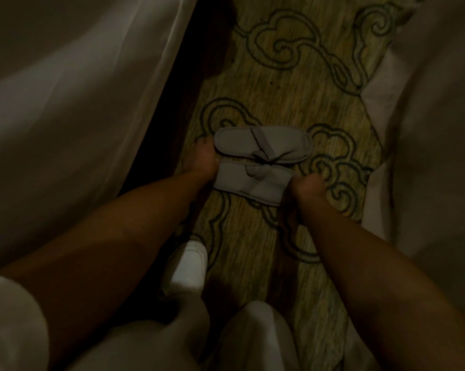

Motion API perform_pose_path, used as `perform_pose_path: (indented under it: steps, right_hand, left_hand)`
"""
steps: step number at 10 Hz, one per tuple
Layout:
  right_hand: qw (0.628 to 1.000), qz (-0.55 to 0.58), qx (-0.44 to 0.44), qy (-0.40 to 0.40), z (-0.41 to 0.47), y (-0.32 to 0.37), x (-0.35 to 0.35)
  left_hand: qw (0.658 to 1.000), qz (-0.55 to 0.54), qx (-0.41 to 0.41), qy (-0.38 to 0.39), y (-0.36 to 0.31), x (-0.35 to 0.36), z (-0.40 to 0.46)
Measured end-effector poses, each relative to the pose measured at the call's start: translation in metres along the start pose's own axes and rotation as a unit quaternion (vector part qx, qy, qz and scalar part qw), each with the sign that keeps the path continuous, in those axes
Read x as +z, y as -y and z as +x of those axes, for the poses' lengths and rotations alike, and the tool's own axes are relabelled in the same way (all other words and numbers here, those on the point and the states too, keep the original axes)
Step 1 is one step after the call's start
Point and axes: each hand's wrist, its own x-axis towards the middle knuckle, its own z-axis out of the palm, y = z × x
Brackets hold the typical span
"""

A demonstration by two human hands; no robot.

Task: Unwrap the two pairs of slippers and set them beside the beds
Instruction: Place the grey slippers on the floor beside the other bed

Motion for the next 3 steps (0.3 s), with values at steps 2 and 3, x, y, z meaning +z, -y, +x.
perform_pose_path:
  steps: [2,3]
  right_hand:
    - [0.993,-0.061,-0.080,-0.060,-0.025,0.014,-0.018]
    - [0.972,-0.092,-0.201,-0.083,-0.045,0.026,-0.044]
  left_hand:
    - [0.986,0.141,0.089,-0.003,-0.014,-0.031,-0.007]
    - [0.975,0.164,0.150,0.001,-0.037,-0.063,-0.009]
